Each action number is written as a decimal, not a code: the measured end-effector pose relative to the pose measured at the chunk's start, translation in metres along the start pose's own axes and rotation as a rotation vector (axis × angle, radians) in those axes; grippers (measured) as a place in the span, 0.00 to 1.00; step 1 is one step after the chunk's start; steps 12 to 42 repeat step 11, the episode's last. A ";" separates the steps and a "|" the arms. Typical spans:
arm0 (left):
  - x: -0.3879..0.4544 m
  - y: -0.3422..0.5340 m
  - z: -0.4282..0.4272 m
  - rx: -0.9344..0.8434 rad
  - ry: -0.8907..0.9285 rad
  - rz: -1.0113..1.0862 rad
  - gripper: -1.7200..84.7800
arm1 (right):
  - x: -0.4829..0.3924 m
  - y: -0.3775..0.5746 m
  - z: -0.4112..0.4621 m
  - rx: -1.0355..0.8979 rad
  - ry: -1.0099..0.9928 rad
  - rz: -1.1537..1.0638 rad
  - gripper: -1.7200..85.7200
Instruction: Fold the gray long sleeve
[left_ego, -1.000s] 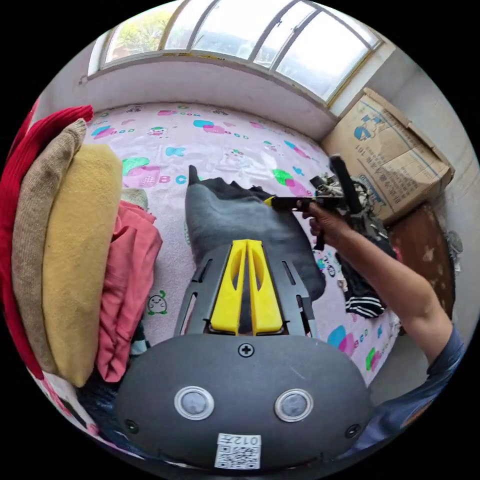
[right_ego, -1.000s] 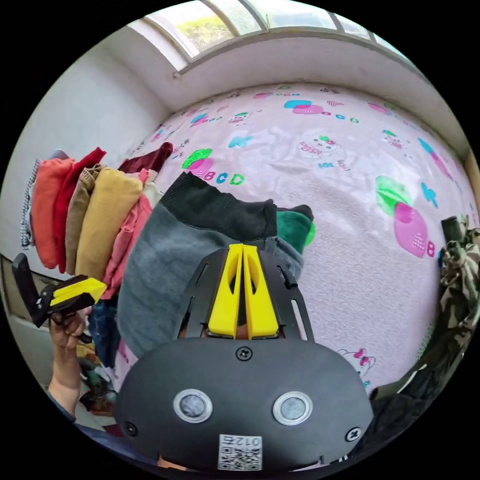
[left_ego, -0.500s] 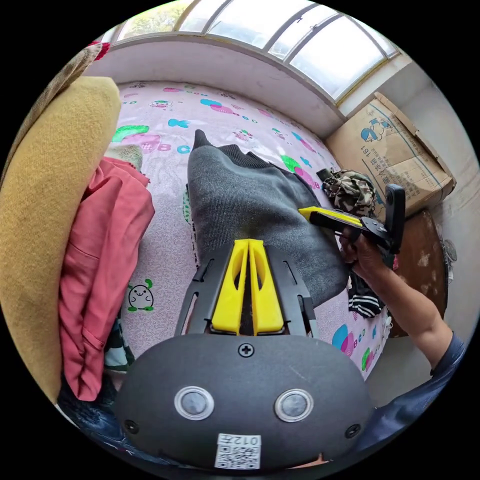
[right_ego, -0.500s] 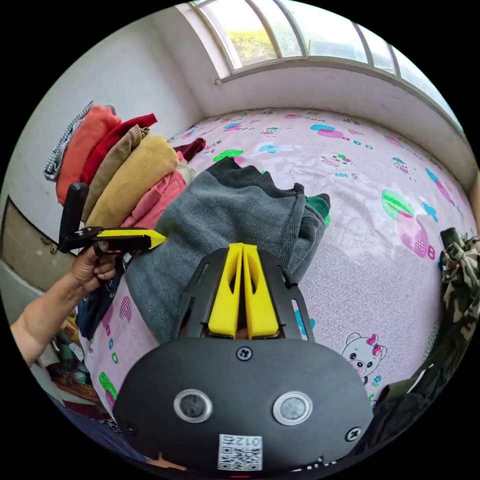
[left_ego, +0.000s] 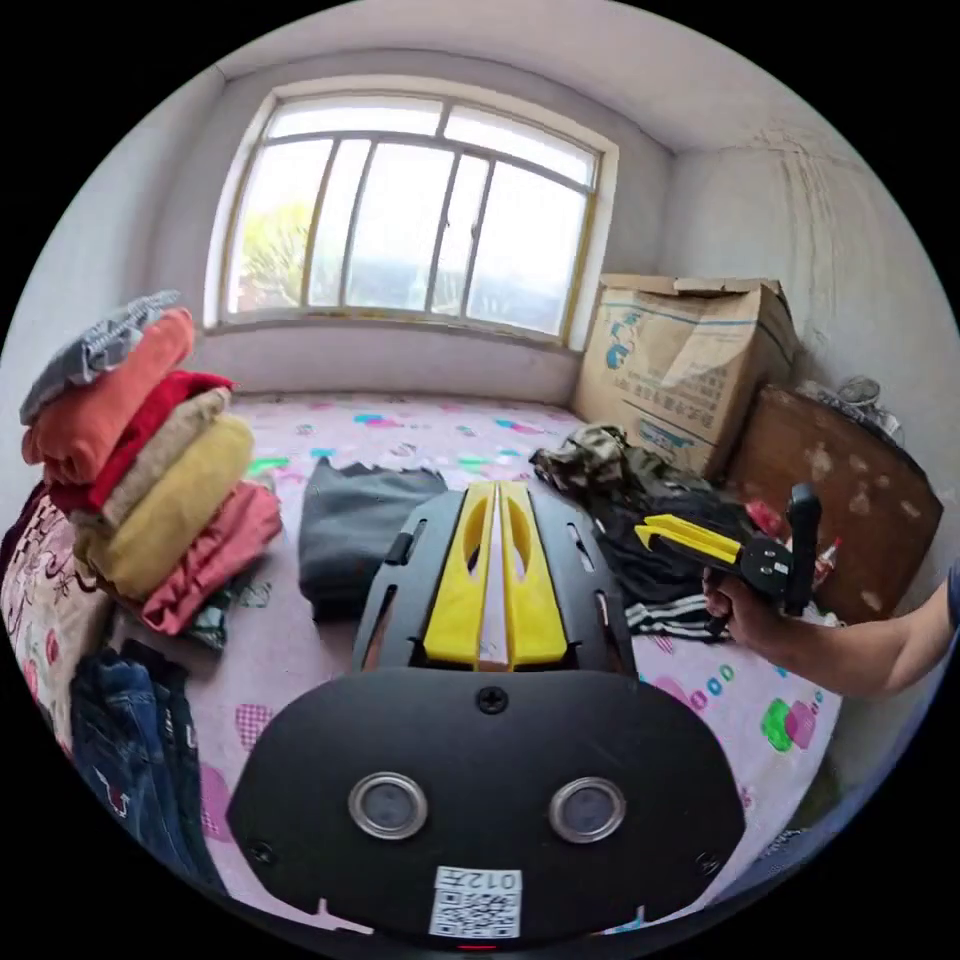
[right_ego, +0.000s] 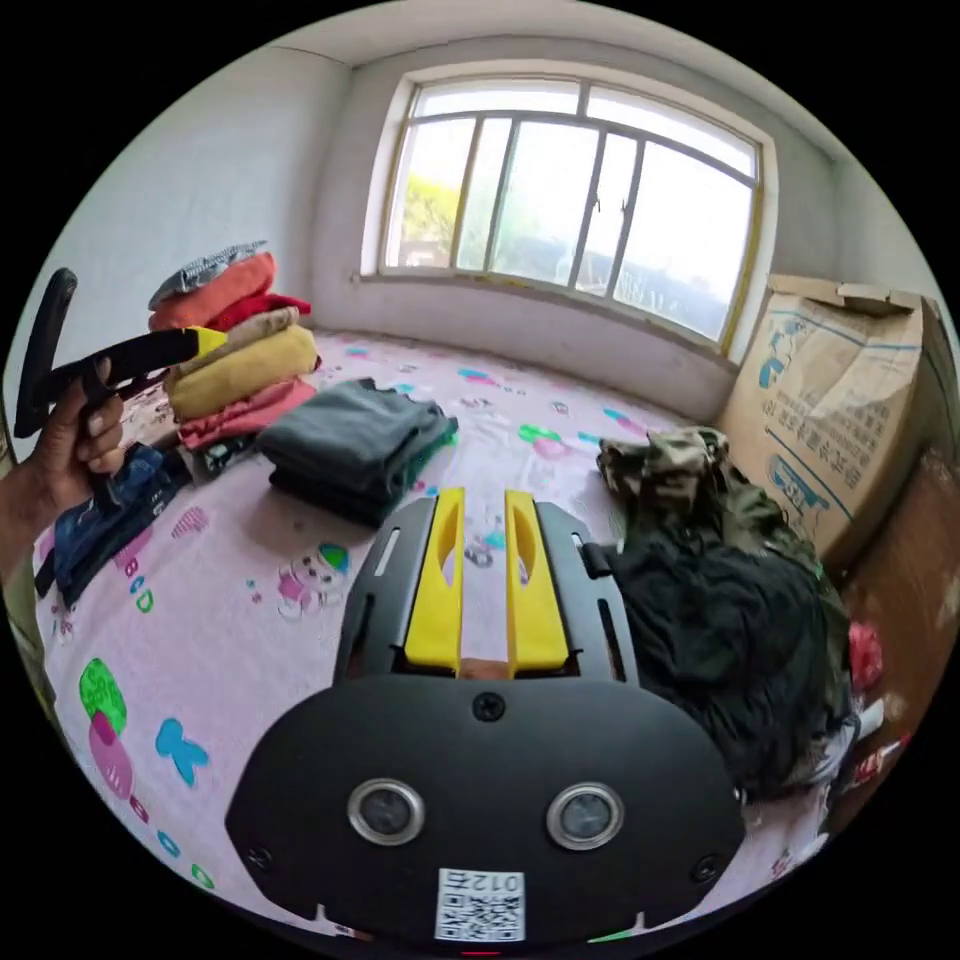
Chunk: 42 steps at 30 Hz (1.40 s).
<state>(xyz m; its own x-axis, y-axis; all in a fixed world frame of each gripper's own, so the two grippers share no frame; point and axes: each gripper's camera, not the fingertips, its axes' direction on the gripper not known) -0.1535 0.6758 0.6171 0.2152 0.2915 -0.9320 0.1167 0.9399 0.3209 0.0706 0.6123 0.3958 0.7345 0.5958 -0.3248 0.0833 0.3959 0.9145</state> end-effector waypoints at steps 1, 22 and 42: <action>0.022 0.025 0.009 -0.077 0.060 0.009 0.02 | 0.020 0.037 -0.014 -0.080 0.037 0.024 0.07; 0.169 0.202 0.125 -0.522 0.184 0.142 0.02 | 0.188 0.192 -0.101 -0.405 0.432 0.031 0.11; 0.169 0.202 0.125 -0.522 0.184 0.142 0.02 | 0.188 0.192 -0.101 -0.405 0.432 0.031 0.11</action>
